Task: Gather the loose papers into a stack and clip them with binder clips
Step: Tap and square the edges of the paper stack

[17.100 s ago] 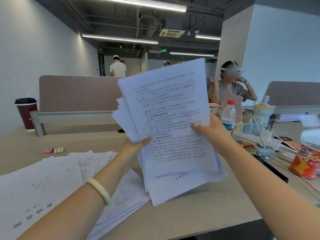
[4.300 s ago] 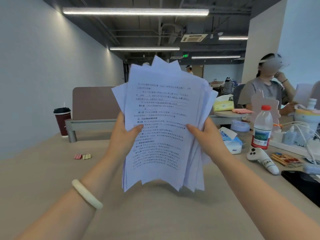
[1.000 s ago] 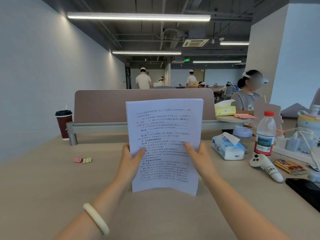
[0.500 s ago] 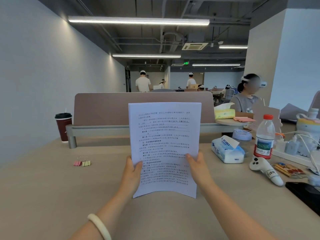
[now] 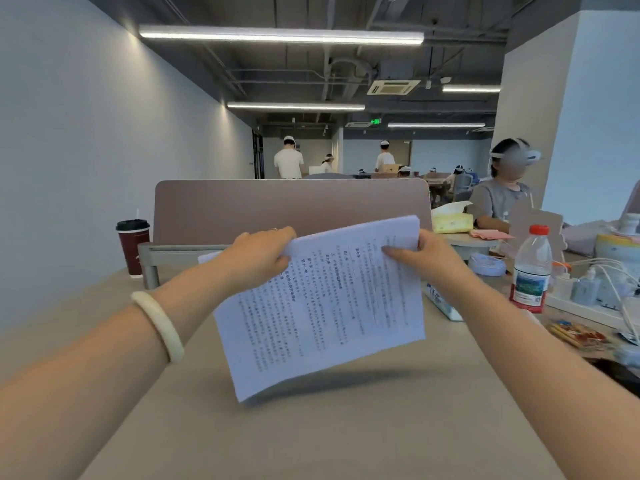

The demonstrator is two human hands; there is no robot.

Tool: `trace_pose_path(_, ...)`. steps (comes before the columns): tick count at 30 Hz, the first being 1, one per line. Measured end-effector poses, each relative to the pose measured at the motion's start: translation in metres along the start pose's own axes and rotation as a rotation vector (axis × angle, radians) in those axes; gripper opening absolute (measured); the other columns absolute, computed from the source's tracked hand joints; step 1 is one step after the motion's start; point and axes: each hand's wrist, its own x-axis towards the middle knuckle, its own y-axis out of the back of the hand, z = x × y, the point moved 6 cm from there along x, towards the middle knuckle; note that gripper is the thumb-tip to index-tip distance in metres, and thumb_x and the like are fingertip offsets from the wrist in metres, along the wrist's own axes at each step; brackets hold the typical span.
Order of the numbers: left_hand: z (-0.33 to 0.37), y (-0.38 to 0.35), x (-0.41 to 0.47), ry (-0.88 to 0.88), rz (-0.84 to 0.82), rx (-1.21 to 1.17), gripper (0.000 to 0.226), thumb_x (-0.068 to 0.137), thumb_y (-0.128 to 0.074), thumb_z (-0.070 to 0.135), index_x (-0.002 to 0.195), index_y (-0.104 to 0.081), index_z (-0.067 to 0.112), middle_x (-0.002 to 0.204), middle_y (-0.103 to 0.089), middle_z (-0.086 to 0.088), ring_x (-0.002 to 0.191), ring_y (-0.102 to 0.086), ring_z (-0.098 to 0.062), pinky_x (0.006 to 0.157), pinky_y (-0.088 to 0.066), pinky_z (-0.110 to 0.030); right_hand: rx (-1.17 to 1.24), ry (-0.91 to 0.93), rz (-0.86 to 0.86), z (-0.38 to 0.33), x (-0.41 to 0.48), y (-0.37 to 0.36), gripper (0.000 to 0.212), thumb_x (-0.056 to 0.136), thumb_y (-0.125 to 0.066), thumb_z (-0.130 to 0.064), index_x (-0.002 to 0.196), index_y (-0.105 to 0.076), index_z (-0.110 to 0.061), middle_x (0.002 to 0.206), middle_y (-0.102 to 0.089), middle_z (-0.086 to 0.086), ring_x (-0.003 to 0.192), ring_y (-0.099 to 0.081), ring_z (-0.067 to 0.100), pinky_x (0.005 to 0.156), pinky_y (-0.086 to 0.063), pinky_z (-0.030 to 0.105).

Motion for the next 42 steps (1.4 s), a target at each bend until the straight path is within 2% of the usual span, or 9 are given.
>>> trace_pose_path(5, -0.040, -0.006, -0.014, 0.178, 0.218, -0.073, 0.052, 0.082, -0.064, 0.044, 0.127, -0.046, 0.025, 0.126, -0.059, 0.002, 0.117, -0.054, -0.021, 0.094, -0.034, -0.038, 0.254, -0.119, 0.068, 0.056, -0.014, -0.005, 0.027, 0.086, -0.065, -0.018, 0.112, -0.062, -0.010, 0.110, -0.071, 0.012, 0.097, -0.069, 0.029, 0.090, -0.053, 0.051)
trace_pose_path(8, -0.069, -0.038, -0.042, 0.434, 0.315, -0.777, 0.092, 0.070, -0.079, 0.034, 0.144, -0.026, 0.023, 0.141, -0.046, -0.001, 0.131, -0.045, -0.021, 0.101, -0.038, -0.038, 0.268, -0.138, 0.059, 0.071, -0.016, -0.001, 0.029, 0.086, -0.065, -0.018, 0.113, -0.061, -0.009, 0.108, -0.072, 0.011, 0.097, -0.070, 0.029, 0.089, -0.054, 0.050)
trace_pose_path(14, -0.060, -0.093, -0.049, 0.474, 0.162, -1.280, 0.028, 0.079, -0.072, 0.024, 0.105, -0.066, 0.020, 0.107, -0.073, -0.002, 0.094, -0.070, -0.021, 0.083, -0.055, -0.041, 0.238, -0.112, 0.069, 0.071, -0.010, 0.003, 0.028, 0.086, -0.065, -0.019, 0.112, -0.060, -0.011, 0.107, -0.072, 0.008, 0.095, -0.069, 0.027, 0.088, -0.054, 0.048)
trace_pose_path(18, -0.056, -0.086, -0.044, 0.451, 0.224, -1.334, 0.028, 0.082, -0.068, 0.018, 0.110, -0.065, 0.016, 0.107, -0.072, -0.002, 0.095, -0.069, -0.022, 0.084, -0.054, -0.041, 0.272, -0.084, 0.101, 0.070, -0.009, 0.009, 0.029, 0.086, -0.065, -0.022, 0.113, -0.059, -0.014, 0.109, -0.071, 0.005, 0.097, -0.068, 0.024, 0.084, -0.055, 0.044)
trace_pose_path(25, -0.044, -0.118, -0.064, 0.515, 0.166, -1.278, 0.028, 0.088, -0.061, 0.016, 0.115, -0.058, 0.013, 0.111, -0.068, -0.007, 0.086, -0.067, -0.014, 0.064, -0.052, -0.025, 0.208, -0.186, 0.049, 0.113, -0.020, -0.010, 0.037, 0.088, -0.061, -0.030, 0.121, -0.052, -0.018, 0.116, -0.068, 0.002, 0.103, -0.067, 0.022, 0.093, -0.051, 0.049)
trace_pose_path(29, -0.047, -0.060, -0.046, 0.401, 0.209, -1.043, 0.024, 0.088, -0.060, 0.023, 0.112, -0.057, 0.023, 0.104, -0.068, 0.003, 0.091, -0.067, -0.019, 0.078, -0.054, -0.038, 0.188, -0.169, 0.239, 0.084, -0.008, 0.014, 0.052, 0.082, -0.070, -0.020, 0.125, -0.041, -0.013, 0.126, -0.054, 0.007, 0.109, -0.056, 0.022, 0.088, -0.048, 0.040)
trace_pose_path(33, -0.021, 0.026, -0.012, 0.147, 0.165, -0.686, 0.035, 0.089, -0.060, 0.017, 0.122, -0.054, 0.026, 0.111, -0.058, 0.004, 0.098, -0.056, -0.019, 0.080, -0.042, -0.031, -0.390, 0.140, 0.363, 0.005, -0.003, 0.028, 0.096, 0.067, -0.081, -0.037, 0.144, -0.027, -0.022, 0.145, -0.038, 0.004, 0.133, -0.037, 0.023, 0.109, -0.035, 0.046)
trace_pose_path(38, 0.040, 0.066, 0.029, -0.076, 0.004, -0.096, 0.042, 0.087, -0.060, 0.025, 0.128, -0.052, 0.026, 0.116, -0.059, 0.000, 0.102, -0.054, -0.022, 0.087, -0.046, -0.039, 0.016, 0.069, -0.079, -0.008, -0.001, -0.024, 0.041, 0.085, -0.066, -0.029, 0.121, -0.056, -0.013, 0.123, -0.065, 0.006, 0.102, -0.065, 0.022, 0.080, -0.055, 0.035)
trace_pose_path(42, 0.037, 0.064, 0.029, -0.031, 0.194, 0.010, 0.054, 0.078, -0.069, 0.040, 0.127, -0.047, 0.030, 0.130, -0.058, 0.000, 0.112, -0.051, -0.024, 0.095, -0.037, -0.039, 0.228, -0.018, 0.061, 0.032, -0.005, -0.030, 0.026, 0.089, -0.062, -0.027, 0.110, -0.059, -0.013, 0.114, -0.069, 0.007, 0.097, -0.067, 0.025, 0.086, -0.055, 0.046)
